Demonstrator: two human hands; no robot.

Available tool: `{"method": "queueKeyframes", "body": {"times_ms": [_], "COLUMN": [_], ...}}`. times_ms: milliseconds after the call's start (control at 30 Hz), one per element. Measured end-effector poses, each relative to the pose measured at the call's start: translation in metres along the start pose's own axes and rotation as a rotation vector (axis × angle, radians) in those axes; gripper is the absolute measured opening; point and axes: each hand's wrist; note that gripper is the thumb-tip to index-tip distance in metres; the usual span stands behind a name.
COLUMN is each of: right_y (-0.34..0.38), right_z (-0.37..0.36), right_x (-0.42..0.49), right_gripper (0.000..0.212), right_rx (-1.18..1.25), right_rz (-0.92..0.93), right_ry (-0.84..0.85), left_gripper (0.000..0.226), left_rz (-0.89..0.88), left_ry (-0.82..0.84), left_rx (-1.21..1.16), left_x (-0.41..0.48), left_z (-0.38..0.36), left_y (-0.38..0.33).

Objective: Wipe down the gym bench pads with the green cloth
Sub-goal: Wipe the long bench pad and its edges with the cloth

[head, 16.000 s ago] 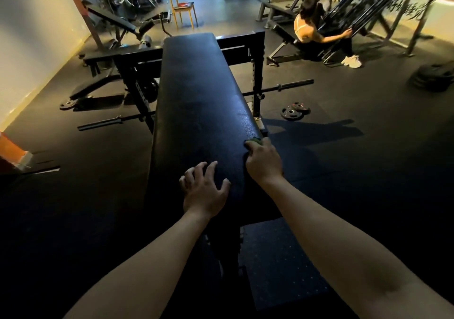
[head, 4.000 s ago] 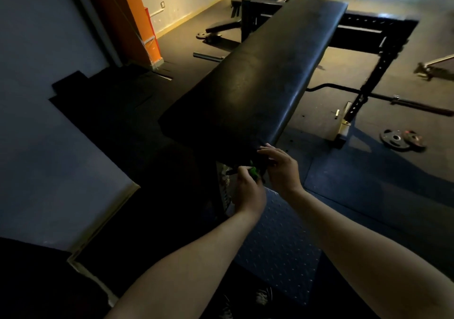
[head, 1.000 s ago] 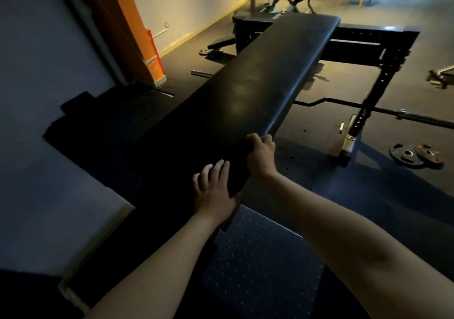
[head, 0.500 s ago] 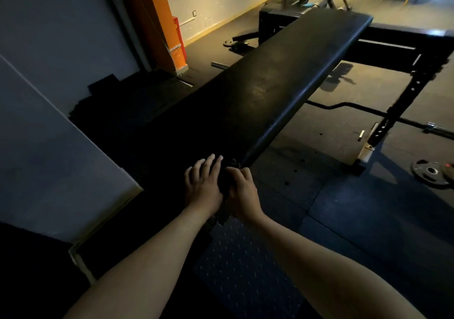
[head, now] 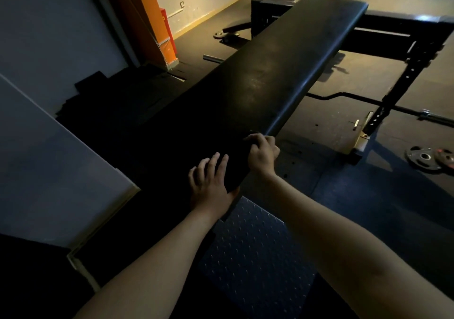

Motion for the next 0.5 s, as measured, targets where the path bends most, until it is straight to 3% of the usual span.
{"method": "queueKeyframes", "body": {"times_ms": [200,400,500], "right_y": [-0.008,-0.007,-0.004], "right_z": [-0.026,-0.011,0.01], "right_x": [-0.043,-0.063,-0.018], "right_gripper": [0.022,0.029,0.028], "right_rx": [0.103,0.16,0.299], "right_rz": [0.001,-0.002,-0.169], "right_ry": [-0.026,0.126,-0.1], "left_gripper": [0.101,0.099,0.091], "left_rz": [-0.003,-0.027,-0.028], "left_ry": [0.065,0.079,0.048], "left_rx": [0.05,0.043,-0.048], "left_x": [-0.004,-0.005,0.0], "left_z": [0.008,0.009,0.005], "left_y": [-0.004,0.0,0.0]}}
Point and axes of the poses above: each hand's wrist, its own x-axis towards the middle knuckle, its own z-axis out of the back of the hand, y = z × x, and after that the axes turned 1 degree about z, right-handed
